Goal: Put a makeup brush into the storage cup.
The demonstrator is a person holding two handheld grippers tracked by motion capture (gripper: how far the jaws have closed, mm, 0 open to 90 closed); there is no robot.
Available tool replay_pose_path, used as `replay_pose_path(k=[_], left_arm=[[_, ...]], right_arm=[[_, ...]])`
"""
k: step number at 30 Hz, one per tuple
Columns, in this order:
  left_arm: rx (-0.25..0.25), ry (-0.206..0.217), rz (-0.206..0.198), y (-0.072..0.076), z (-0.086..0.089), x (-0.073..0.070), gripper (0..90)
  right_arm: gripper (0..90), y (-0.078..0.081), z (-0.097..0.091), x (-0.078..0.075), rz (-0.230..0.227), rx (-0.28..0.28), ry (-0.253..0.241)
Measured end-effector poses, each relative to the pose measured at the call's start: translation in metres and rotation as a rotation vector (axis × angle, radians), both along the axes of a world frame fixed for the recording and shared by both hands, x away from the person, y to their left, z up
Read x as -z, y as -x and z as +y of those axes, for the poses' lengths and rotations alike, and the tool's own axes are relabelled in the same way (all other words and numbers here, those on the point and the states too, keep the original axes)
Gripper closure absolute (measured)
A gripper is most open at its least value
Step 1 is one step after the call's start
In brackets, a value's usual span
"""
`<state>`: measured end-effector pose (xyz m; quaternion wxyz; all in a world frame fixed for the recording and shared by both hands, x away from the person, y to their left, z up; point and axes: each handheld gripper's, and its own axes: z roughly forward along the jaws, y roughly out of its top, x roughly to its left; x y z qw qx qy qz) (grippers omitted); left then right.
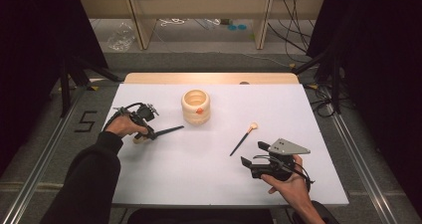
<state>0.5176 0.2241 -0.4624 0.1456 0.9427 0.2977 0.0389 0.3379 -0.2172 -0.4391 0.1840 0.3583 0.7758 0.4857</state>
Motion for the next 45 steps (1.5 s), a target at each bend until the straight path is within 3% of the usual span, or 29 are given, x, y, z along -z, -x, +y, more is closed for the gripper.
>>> replay_pose_path(k=[8,10,17,29,37,42,44,45], left_arm=[[0.056,-0.087,0.025,-0.004,-0.009,-0.003,73.3],[0.062,-0.102,0.042,-0.005,-0.012,-0.004,76.0],[0.092,-0.17,0.069,-0.008,-0.021,-0.006,77.1],[0.13,-0.155,0.087,0.0,-0.021,-0.011,77.5],[0.143,-0.094,0.05,0.011,-0.019,-0.029,77.5],[0.173,-0.053,0.037,0.027,-0.022,-0.046,77.5],[0.182,-0.039,0.036,0.037,-0.027,-0.052,77.5],[0.191,-0.033,0.042,0.042,-0.03,-0.054,77.5]], right_arm=[[19.5,0.0,0.002,0.001,0.011,-0.016,-0.015],[19.6,-0.001,0.001,0.002,-0.004,-0.02,-0.01],[19.9,-0.001,0.002,0.002,0.002,-0.022,-0.001],[20.3,-0.001,0.002,0.002,0.005,-0.023,-0.001],[20.3,-0.001,0.002,0.002,0.004,-0.022,-0.005],[20.3,0.0,0.004,0.001,0.009,-0.031,-0.013],[20.2,-0.001,0.007,0.001,-0.024,-0.053,-0.008],[20.2,0.001,0.012,-0.003,-0.039,-0.09,0.02]])
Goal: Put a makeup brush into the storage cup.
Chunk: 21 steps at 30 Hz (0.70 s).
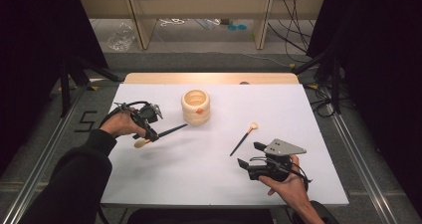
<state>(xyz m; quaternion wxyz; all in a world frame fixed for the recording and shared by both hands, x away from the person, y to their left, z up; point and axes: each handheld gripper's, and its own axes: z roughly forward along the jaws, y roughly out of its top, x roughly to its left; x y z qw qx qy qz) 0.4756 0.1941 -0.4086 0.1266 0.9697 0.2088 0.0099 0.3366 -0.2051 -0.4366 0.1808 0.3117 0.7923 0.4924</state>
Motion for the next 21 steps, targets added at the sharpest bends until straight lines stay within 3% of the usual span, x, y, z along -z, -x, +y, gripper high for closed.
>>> replay_pose_path(k=[1,2,7,8,14,18,21], left_arm=[[0.006,0.001,0.001,0.005,-0.003,-0.002,77.5],[0.033,-0.008,0.005,0.012,-0.009,-0.005,77.5],[0.08,-0.012,0.0,0.022,-0.02,-0.008,77.5],[0.113,-0.017,-0.01,0.023,-0.023,-0.008,77.5],[0.161,0.017,0.013,0.038,-0.046,-0.016,77.5],[0.201,0.036,0.007,0.053,-0.066,-0.021,77.5],[0.219,0.047,0.014,0.055,-0.072,-0.024,77.5]], right_arm=[[20.2,0.0,0.0,0.0,0.0,0.0,0.0],[20.5,0.002,0.007,-0.003,-0.035,-0.041,0.031],[20.5,0.005,0.019,-0.008,-0.091,-0.104,0.067],[20.4,0.005,0.021,-0.009,-0.102,-0.117,0.079],[23.1,0.009,0.031,-0.018,-0.153,-0.167,0.108],[24.2,0.018,0.044,-0.021,-0.211,-0.235,0.176],[25.1,0.02,0.049,-0.021,-0.224,-0.259,0.191]])
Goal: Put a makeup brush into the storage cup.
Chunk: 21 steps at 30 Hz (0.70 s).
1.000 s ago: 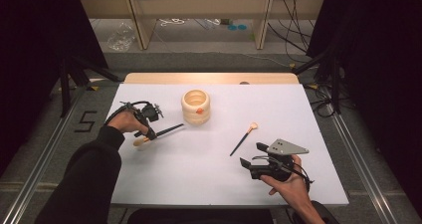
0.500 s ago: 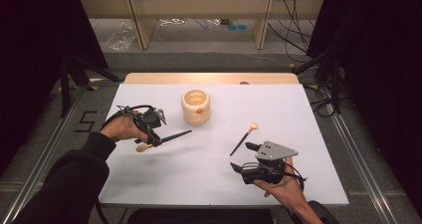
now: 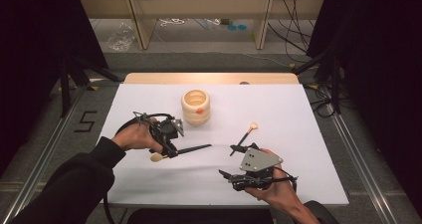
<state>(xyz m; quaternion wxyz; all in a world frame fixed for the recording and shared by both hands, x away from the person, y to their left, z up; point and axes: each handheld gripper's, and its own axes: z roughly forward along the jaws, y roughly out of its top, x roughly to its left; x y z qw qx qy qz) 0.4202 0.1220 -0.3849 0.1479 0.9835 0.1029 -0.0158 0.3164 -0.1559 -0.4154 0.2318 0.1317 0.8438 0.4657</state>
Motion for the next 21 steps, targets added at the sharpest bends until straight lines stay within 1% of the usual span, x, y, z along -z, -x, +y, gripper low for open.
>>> replay_pose_path(k=[1,2,3,5,6,7,8,9,10,11,12,13,14,15,17,21], left_arm=[[-0.003,0.003,0.0,0.001,-0.003,-0.001,77.5],[0.005,0.008,0.009,0.002,-0.005,-0.002,77.5],[0.005,0.013,0.008,0.003,-0.007,-0.003,77.5],[0.018,0.023,0.022,0.005,-0.012,-0.005,77.5],[0.019,0.027,0.018,0.006,-0.014,-0.005,77.5],[0.029,0.021,0.021,0.007,-0.016,-0.006,77.5],[0.03,0.02,0.03,0.008,-0.018,-0.006,77.5],[0.029,0.027,0.039,0.01,-0.019,-0.005,77.5],[0.041,0.028,0.049,0.01,-0.02,-0.005,77.5],[0.038,0.036,0.046,0.01,-0.021,-0.005,77.5],[0.027,0.04,0.051,0.011,-0.022,-0.005,77.5],[0.025,0.041,0.054,0.012,-0.023,-0.005,77.5],[0.037,0.033,0.059,0.012,-0.024,-0.005,77.5],[0.039,0.031,0.061,0.013,-0.025,-0.005,77.5],[0.048,0.03,0.068,0.014,-0.028,-0.006,77.5],[0.056,0.017,0.077,0.016,-0.035,-0.008,77.5]], right_arm=[[26.0,0.0,0.002,0.0,0.004,-0.014,0.0],[26.0,0.0,0.005,0.0,0.001,-0.025,0.003],[26.0,0.001,0.007,0.0,-0.003,-0.032,0.013],[26.1,0.0,0.013,0.0,-0.019,-0.045,0.039],[26.4,0.0,0.016,0.001,-0.026,-0.054,0.05],[26.7,0.0,0.02,0.001,-0.031,-0.061,0.06],[27.0,0.0,0.023,0.001,-0.033,-0.069,0.068],[27.6,0.0,0.029,0.001,-0.051,-0.082,0.089],[27.6,0.0,0.029,0.001,-0.051,-0.082,0.089],[27.8,0.0,0.031,0.001,-0.062,-0.088,0.103],[28.4,0.001,0.033,0.001,-0.064,-0.096,0.115],[29.0,0.001,0.035,0.002,-0.078,-0.099,0.123],[29.8,0.001,0.037,0.002,-0.08,-0.105,0.127],[30.3,0.002,0.04,0.002,-0.084,-0.114,0.143],[31.1,0.002,0.042,0.003,-0.092,-0.124,0.157],[33.7,0.002,0.046,0.003,-0.101,-0.136,0.167]])
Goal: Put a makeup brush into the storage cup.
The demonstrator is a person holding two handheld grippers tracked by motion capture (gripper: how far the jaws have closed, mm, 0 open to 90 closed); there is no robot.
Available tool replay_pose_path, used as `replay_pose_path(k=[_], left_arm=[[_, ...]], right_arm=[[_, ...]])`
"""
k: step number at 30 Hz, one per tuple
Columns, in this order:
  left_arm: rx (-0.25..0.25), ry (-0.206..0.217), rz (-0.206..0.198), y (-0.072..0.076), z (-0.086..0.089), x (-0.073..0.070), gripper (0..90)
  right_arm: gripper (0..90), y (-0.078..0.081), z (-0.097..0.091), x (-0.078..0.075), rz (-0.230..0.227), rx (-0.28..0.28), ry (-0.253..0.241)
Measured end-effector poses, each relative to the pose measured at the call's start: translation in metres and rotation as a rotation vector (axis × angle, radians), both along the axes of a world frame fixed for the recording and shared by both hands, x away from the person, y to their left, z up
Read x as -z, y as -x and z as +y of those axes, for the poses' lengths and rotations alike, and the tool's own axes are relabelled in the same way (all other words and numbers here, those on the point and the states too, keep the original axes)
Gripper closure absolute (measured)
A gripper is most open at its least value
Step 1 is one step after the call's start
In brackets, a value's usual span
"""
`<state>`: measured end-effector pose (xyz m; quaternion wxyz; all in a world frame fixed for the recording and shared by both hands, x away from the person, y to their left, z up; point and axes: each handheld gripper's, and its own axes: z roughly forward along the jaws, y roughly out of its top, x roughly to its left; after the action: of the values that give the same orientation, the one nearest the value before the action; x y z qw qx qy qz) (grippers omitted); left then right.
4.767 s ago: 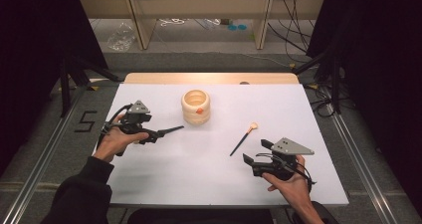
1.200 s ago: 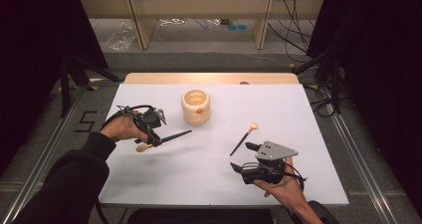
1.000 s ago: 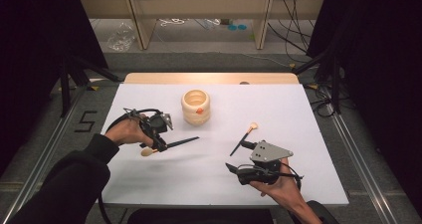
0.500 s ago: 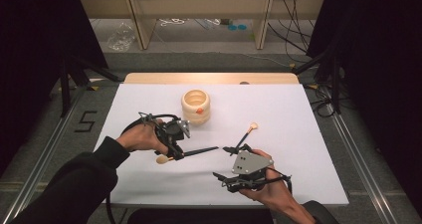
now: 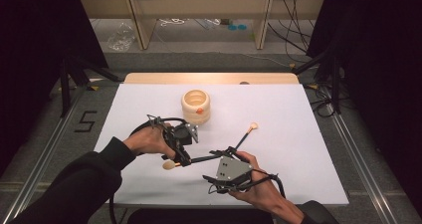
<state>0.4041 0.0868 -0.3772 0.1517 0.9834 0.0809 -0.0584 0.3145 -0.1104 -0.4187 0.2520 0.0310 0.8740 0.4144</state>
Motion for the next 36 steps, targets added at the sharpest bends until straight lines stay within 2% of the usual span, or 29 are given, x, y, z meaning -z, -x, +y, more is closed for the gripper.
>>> replay_pose_path(k=[1,2,3,5,6,7,10,13,14,17,18,21,22,23,24,26,27,29,30,33,35,36], left_arm=[[0.006,-0.003,0.007,0.0,-0.002,0.0,77.5],[-0.013,0.011,0.021,0.002,-0.005,0.0,77.5],[-0.013,0.011,0.021,0.002,-0.005,0.0,77.5],[0.021,-0.014,0.013,0.001,-0.007,-0.001,77.5],[0.006,-0.005,0.022,0.003,-0.008,-0.001,77.5],[0.022,-0.011,0.025,0.004,-0.009,-0.001,77.5],[0.025,-0.012,0.04,0.006,-0.012,-0.001,77.5],[0.023,0.003,0.04,0.009,-0.014,-0.002,77.5],[0.042,-0.009,0.041,0.008,-0.015,-0.002,77.5],[0.032,-0.002,0.048,0.011,-0.017,-0.001,77.5],[0.051,-0.016,0.047,0.011,-0.018,-0.002,77.5],[0.046,-0.02,0.048,0.012,-0.019,-0.001,77.5],[0.054,-0.028,0.05,0.011,-0.019,-0.001,77.5],[0.055,-0.028,0.049,0.011,-0.02,0.0,77.5],[0.045,-0.022,0.052,0.012,-0.02,0.0,77.5],[0.053,-0.027,0.059,0.012,-0.021,-0.001,77.5],[0.055,-0.029,0.062,0.012,-0.022,-0.001,77.5],[0.04,-0.022,0.067,0.013,-0.022,0.0,77.5],[0.058,-0.037,0.063,0.012,-0.023,0.0,77.5],[0.055,-0.044,0.066,0.012,-0.024,0.001,77.5],[0.054,-0.045,0.068,0.012,-0.024,0.0,77.4],[0.05,-0.046,0.07,0.012,-0.024,0.0,77.5]], right_arm=[[34.6,0.0,0.001,0.0,-0.001,-0.006,0.007],[36.4,0.0,0.004,0.001,-0.027,-0.016,0.032],[36.4,0.0,0.004,0.001,-0.027,-0.016,0.032],[38.5,0.0,0.006,0.003,-0.038,-0.025,0.055],[39.4,0.0,0.006,0.003,-0.033,-0.027,0.064],[41.1,-0.001,0.007,0.004,-0.041,-0.026,0.07],[45.2,-0.002,0.009,0.005,-0.064,-0.041,0.101],[49.8,0.001,0.011,0.006,-0.055,-0.053,0.13],[52.5,0.0,0.013,0.007,-0.088,-0.074,0.159],[55.7,0.0,0.014,0.008,-0.095,-0.086,0.175],[59.5,0.0,0.014,0.008,-0.109,-0.093,0.189],[63.0,0.002,0.016,0.009,-0.092,-0.095,0.194],[64.8,0.0,0.015,0.008,-0.136,-0.105,0.226],[66.5,-0.001,0.015,0.007,-0.159,-0.123,0.252],[67.5,-0.003,0.015,0.007,-0.187,-0.143,0.26],[69.7,-0.002,0.015,0.008,-0.184,-0.125,0.268],[70.5,-0.003,0.016,0.008,-0.207,-0.145,0.285],[72.8,-0.003,0.016,0.008,-0.213,-0.149,0.293],[74.0,-0.003,0.016,0.008,-0.213,-0.152,0.295],[76.0,-0.001,0.015,0.01,-0.193,-0.122,0.3],[77.0,0.0,0.016,0.01,-0.201,-0.127,0.314],[77.3,0.002,0.017,0.011,-0.189,-0.122,0.317]])
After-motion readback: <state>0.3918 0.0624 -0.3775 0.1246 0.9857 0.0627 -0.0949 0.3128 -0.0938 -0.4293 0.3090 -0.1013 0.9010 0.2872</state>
